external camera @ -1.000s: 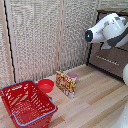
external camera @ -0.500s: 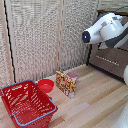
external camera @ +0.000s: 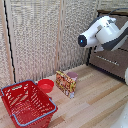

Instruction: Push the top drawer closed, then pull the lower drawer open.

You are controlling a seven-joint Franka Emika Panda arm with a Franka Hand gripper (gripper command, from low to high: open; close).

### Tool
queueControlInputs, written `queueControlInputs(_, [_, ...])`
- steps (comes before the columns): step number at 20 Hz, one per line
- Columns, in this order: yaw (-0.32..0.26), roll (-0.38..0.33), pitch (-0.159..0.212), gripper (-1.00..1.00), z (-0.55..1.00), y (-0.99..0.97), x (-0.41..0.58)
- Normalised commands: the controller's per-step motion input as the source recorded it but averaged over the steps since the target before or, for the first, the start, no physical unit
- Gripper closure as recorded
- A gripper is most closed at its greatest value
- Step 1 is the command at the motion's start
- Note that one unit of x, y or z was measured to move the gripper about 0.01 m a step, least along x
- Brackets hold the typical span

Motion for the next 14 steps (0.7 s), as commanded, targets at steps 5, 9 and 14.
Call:
queueControlInputs(5, [0.009, 0.148, 0.001, -1.0, -0.18, 0.06, 0.122])
queueControlInputs(9, [-0.004, 0.134, 0.039, -1.0, -0.42, 0.0, 0.1])
queueControlInputs(14, [-0.076, 0.142, 0.076, -1.0, -0.45, -0.09, 0.07])
